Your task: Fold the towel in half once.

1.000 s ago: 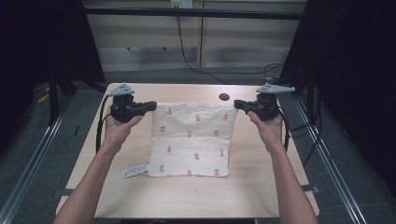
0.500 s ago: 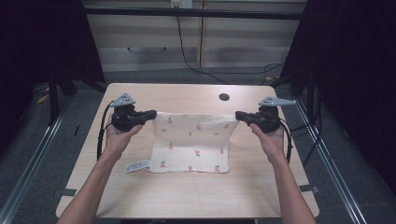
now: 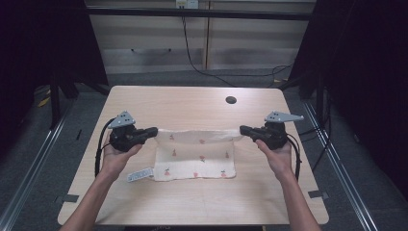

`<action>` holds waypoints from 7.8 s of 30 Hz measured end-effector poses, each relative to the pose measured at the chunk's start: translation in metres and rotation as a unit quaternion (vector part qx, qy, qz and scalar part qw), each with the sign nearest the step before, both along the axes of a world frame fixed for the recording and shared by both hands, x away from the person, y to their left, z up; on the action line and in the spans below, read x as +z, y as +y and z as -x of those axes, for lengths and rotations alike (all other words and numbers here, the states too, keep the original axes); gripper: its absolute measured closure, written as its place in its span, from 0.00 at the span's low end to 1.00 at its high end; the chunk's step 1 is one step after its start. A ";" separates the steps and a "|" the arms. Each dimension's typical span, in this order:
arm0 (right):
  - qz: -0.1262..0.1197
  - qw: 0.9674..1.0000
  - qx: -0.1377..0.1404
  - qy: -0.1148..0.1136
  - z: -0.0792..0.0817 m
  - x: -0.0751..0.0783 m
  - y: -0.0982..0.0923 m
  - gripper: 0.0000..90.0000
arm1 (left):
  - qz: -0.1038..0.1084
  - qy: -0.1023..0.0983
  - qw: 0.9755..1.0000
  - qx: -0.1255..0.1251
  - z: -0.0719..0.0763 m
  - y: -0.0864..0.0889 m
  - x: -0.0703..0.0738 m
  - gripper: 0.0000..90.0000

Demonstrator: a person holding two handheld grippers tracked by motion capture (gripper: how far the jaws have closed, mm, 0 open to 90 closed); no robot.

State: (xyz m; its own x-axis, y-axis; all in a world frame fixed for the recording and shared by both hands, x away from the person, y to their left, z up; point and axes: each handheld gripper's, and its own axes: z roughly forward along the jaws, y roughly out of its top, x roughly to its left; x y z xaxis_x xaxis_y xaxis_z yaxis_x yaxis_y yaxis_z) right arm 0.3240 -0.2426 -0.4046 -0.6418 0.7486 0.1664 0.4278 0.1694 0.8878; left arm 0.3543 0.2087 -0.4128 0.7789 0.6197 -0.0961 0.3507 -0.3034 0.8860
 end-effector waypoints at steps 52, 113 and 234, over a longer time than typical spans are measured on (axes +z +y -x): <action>0.031 0.997 0.012 0.070 0.034 -0.061 -0.008 0.99 | -0.107 0.085 0.984 -0.114 0.025 -0.050 -0.080 0.99; 0.115 0.982 0.092 0.118 0.027 -0.097 0.053 0.85 | -0.106 0.093 0.988 -0.061 0.029 -0.015 -0.089 0.87; 0.037 0.998 0.047 0.035 -0.004 -0.047 0.037 0.98 | 0.001 0.066 0.997 0.031 -0.014 0.000 -0.051 0.95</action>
